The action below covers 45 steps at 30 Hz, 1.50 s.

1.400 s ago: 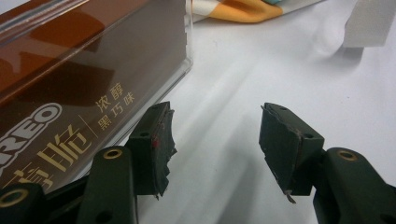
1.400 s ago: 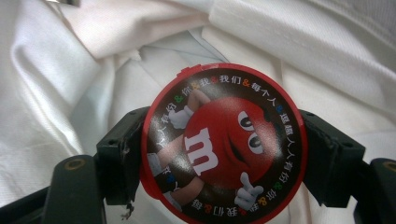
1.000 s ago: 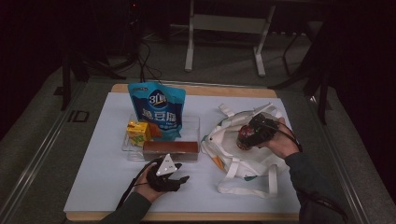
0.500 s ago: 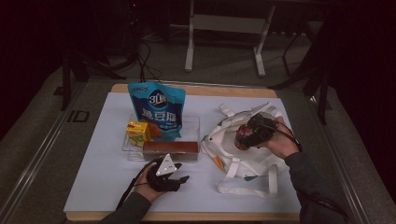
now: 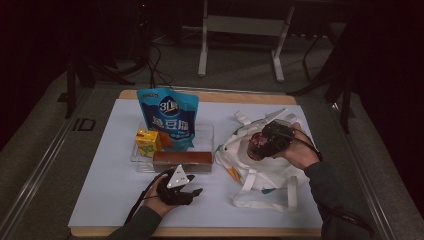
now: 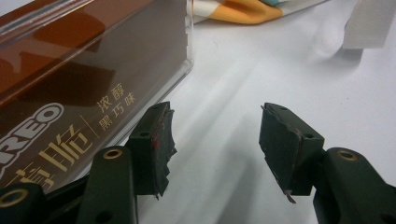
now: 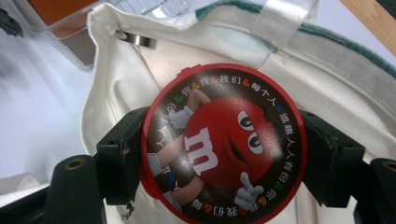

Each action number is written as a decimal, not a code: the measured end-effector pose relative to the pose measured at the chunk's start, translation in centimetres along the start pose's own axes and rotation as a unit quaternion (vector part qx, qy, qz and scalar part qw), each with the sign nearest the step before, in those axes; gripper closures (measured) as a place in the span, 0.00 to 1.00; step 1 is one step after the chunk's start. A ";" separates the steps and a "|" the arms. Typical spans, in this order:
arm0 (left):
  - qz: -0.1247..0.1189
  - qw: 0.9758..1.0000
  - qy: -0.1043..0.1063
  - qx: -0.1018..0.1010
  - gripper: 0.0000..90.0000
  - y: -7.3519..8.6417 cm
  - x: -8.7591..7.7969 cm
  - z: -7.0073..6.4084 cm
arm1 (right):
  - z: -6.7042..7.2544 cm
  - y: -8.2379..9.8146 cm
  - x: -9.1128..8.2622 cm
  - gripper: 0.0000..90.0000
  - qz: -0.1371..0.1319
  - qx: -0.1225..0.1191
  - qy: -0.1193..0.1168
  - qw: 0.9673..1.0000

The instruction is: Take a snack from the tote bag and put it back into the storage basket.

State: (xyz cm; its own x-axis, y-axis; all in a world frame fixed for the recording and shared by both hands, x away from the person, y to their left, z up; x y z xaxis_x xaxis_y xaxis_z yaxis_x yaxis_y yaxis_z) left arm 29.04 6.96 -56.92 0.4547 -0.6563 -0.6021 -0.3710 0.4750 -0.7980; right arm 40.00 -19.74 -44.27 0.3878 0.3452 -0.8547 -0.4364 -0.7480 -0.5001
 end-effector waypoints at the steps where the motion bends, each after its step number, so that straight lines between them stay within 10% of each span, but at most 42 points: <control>1: 0.000 1.000 0.000 0.000 0.49 0.0 0.0 0.0 | 0.1 -0.1 -0.1 0.28 0.000 -0.001 0.000 1.000; 45: 0.001 1.000 0.002 0.000 0.49 0.0 0.0 0.0 | 2.3 -4.5 -1.2 0.28 -0.025 -0.048 -0.024 0.998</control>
State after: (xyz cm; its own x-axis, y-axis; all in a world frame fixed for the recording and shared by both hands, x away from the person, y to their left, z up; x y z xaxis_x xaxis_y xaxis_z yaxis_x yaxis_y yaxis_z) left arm 29.04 6.93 -56.94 0.4506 -0.6575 -0.6038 -0.3727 0.4761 -0.7965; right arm 39.61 -15.48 -41.32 0.3664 0.4080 -0.8362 -0.3375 -0.7792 -0.5281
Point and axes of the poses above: each handheld gripper's, and its own axes: x roughly forward along the jaws, y roughly out of its underside, z roughly to its left, the point moved 5 cm from there along x, roughly forward along the jaws, and after that the axes turned 2 degrees about -x, right-handed, at the moved point
